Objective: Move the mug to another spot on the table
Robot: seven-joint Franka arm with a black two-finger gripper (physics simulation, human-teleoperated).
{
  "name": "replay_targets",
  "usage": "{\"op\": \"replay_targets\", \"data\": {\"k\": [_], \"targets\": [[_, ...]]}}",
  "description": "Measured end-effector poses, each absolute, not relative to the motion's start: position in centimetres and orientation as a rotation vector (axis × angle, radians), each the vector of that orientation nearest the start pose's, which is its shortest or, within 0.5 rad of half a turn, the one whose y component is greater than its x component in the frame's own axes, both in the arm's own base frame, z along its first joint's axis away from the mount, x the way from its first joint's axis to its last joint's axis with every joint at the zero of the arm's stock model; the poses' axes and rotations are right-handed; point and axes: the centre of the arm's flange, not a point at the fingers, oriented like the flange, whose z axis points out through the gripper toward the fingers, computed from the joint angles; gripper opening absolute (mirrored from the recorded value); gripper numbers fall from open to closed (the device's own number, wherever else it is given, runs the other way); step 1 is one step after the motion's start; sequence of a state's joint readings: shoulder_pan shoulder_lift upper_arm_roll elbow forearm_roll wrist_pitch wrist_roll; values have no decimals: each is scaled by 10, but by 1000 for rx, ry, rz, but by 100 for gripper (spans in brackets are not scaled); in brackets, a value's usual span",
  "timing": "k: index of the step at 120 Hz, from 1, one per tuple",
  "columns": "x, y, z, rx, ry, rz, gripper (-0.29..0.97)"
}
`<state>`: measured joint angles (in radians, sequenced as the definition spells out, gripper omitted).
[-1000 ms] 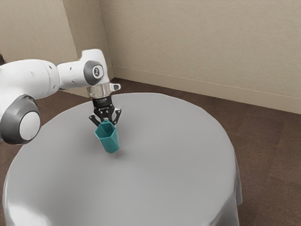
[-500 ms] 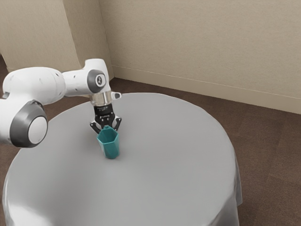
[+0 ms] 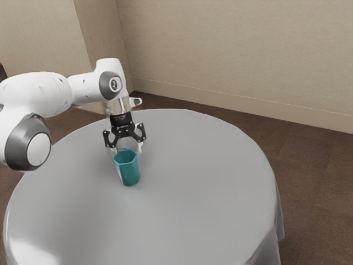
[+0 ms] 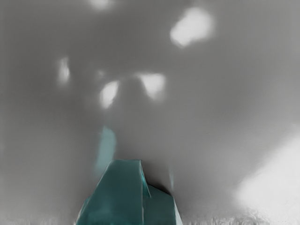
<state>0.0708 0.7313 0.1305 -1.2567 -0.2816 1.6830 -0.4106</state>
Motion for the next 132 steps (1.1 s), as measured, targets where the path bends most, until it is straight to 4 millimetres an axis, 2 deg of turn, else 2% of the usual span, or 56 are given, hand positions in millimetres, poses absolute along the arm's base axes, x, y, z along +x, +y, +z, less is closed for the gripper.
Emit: {"op": "replay_targets", "data": {"k": [21, 29, 37, 48, 54, 62, 70, 83, 99, 132], "targets": [[700, 92, 363, -3108, -1043, 415, 64], [692, 88, 384, -3120, -1030, 399, 65], [681, 75, 403, -3139, -985, 388, 66], [657, 42, 441, -3150, -792, 339, 67], [638, 37, 461, -3150, -725, 316, 67], [615, 37, 475, -3156, -635, 310, 67], [603, 38, 488, -3170, -490, 279, 67], [589, 17, 520, -3149, -159, 180, 68], [569, 14, 540, -3129, 130, 106, 68], [569, 2, 549, -3081, 547, 56, 68]]}}
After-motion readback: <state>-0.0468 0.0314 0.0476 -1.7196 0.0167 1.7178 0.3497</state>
